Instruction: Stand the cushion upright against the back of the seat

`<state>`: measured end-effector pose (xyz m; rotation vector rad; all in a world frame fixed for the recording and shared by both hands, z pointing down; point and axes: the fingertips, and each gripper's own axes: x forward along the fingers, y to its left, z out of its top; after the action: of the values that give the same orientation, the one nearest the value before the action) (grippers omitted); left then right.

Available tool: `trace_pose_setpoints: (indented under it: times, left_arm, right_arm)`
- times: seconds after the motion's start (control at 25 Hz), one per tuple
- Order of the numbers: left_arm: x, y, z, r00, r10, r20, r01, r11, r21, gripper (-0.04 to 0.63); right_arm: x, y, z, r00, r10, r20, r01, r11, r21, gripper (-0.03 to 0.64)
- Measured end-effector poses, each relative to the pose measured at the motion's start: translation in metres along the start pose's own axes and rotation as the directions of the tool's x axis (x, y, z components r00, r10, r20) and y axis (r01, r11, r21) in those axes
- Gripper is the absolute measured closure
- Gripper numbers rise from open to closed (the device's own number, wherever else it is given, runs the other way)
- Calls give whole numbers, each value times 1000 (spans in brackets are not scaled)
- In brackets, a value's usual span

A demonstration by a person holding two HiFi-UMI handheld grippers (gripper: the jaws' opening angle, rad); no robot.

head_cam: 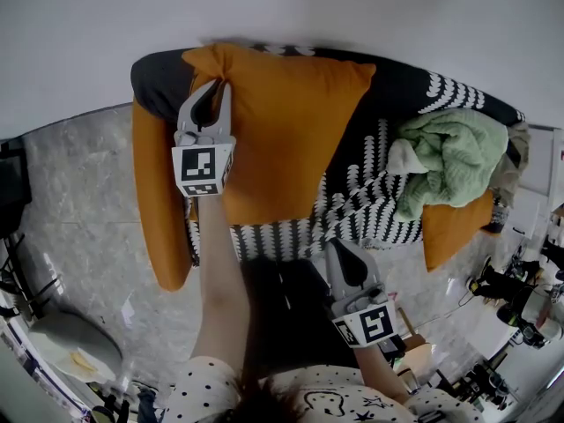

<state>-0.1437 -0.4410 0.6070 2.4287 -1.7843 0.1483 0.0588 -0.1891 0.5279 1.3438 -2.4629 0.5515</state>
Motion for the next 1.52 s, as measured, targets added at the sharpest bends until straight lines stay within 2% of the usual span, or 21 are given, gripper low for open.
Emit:
trace_pose_setpoints:
  times: [0.28, 0.52, 0.76, 0.96, 1.08, 1.24, 1.52]
  left_arm:
    - [-6, 2, 4, 1000, 1, -12, -1, 1000, -28, 551]
    - [-24, 7, 24, 999, 32, 32, -29, 996, -83, 481]
    - [-47, -13, 63, 998, -18, 63, 21, 999, -39, 469]
    - [-78, -28, 112, 990, -29, 136, 35, 998, -49, 498]
    - [-92, -40, 142, 987, -38, 159, 41, 999, -13, 552]
    - [-112, -57, 175, 985, -51, 168, 48, 999, 20, 591]
    - [-142, -92, 215, 980, -91, 178, 83, 995, 51, 592]
  right_arm:
    - [-6, 4, 3, 1000, 1, 15, -1, 1000, -7, 620]
    - [-13, 7, 6, 999, -5, 38, 5, 1000, 0, 620]
    - [-22, 5, 22, 996, -1, 84, 1, 1000, -1, 620]
    - [-24, 9, 47, 991, 14, 133, -11, 1000, -22, 620]
    - [-25, 8, 63, 986, 25, 166, -20, 999, -33, 620]
    - [-30, 10, 78, 980, 46, 192, -36, 998, -51, 620]
    - [-34, 4, 95, 986, 33, 166, -17, 995, -98, 620]
